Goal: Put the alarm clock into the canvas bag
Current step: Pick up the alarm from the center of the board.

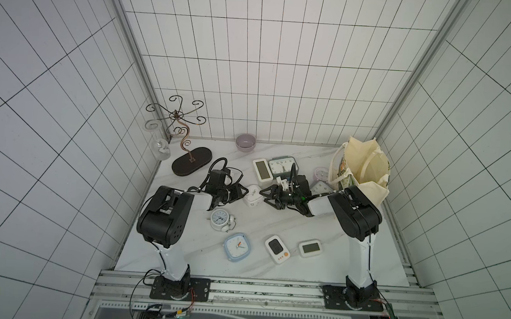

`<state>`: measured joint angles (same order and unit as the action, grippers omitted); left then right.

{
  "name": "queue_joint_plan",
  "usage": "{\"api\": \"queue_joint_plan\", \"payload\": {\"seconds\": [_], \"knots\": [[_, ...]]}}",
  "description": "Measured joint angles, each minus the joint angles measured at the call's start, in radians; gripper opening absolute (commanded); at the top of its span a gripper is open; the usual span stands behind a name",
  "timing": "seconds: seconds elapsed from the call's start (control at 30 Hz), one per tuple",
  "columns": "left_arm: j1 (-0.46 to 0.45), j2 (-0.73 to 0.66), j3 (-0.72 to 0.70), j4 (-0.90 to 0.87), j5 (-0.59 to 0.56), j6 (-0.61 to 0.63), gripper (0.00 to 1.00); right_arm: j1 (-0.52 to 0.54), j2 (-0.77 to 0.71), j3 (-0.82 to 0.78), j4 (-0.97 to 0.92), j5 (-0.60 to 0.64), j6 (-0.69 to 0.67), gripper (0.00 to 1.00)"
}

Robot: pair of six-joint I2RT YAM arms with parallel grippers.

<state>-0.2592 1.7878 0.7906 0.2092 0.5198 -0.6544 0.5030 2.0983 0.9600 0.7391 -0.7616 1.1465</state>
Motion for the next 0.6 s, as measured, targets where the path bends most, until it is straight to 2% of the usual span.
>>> {"api": "queue_joint_plan", "payload": {"seconds": [0.37, 0.53, 0.6], "knots": [[-0.006, 0.032, 0.006, 0.042, 0.027, -0.004, 0.43, 0.037, 0.048, 0.030, 0.053, -0.014, 0.058, 0.62], [-0.007, 0.032, 0.006, 0.047, 0.027, -0.004, 0.41, 0.050, 0.064, 0.051, 0.054, -0.007, 0.067, 0.56], [-0.009, 0.032, 0.006, 0.049, 0.028, -0.005, 0.41, 0.052, 0.068, 0.051, 0.060, 0.001, 0.078, 0.49]]}}
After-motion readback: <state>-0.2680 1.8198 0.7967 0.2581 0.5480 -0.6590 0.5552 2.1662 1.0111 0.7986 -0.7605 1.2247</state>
